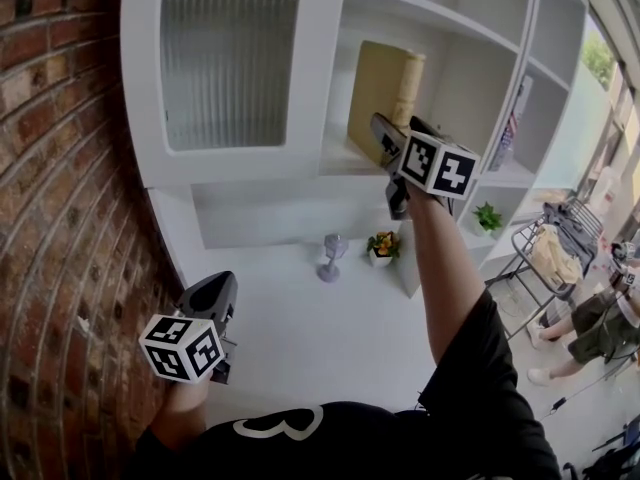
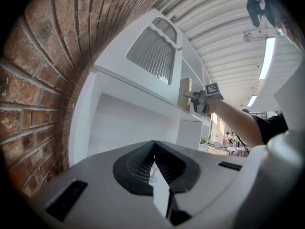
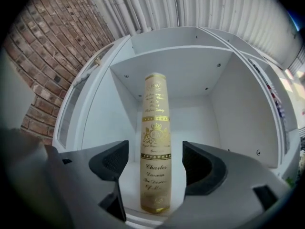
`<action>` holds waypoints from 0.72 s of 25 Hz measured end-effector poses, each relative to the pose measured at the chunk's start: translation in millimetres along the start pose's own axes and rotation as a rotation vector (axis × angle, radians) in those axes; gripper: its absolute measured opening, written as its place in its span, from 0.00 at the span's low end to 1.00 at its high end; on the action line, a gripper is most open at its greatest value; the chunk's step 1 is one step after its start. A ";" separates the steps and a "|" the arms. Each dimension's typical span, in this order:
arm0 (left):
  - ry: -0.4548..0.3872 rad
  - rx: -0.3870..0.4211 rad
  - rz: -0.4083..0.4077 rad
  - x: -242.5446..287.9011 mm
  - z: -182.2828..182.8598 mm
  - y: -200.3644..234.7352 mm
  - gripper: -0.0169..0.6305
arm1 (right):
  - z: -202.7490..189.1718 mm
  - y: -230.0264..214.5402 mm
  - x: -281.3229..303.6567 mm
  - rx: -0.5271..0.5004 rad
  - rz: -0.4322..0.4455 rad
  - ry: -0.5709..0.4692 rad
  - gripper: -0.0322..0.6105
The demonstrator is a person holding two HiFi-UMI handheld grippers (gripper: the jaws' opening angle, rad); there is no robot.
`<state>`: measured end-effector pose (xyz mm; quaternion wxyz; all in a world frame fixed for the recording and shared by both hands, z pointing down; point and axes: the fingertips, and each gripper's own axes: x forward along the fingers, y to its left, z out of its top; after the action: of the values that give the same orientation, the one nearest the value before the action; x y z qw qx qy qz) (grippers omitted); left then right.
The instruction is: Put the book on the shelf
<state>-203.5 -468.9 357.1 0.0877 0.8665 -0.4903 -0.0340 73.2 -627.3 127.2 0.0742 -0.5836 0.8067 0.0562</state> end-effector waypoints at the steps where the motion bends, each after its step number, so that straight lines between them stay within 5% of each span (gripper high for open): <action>1: 0.000 -0.001 -0.002 -0.2 0.2 -1.0 0.03 | 2.6 0.1 -5.7 -0.001 0.006 -0.009 0.58; 8: -0.005 -0.005 -0.051 -3.9 6.5 -19.1 0.03 | 12.5 15.6 -66.9 -0.061 0.082 -0.089 0.48; 12: -0.045 -0.011 -0.065 -9.1 17.5 -35.6 0.03 | -0.7 39.0 -107.9 -0.116 0.186 -0.072 0.32; 18: -0.049 -0.020 -0.132 -16.2 20.8 -70.4 0.03 | -42.7 50.7 -167.5 0.007 0.308 -0.048 0.17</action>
<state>-155.5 -422.0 323.2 0.0816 0.8949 -0.4338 -0.0659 74.3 -462.7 200.5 0.0860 -0.4512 0.8848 0.0781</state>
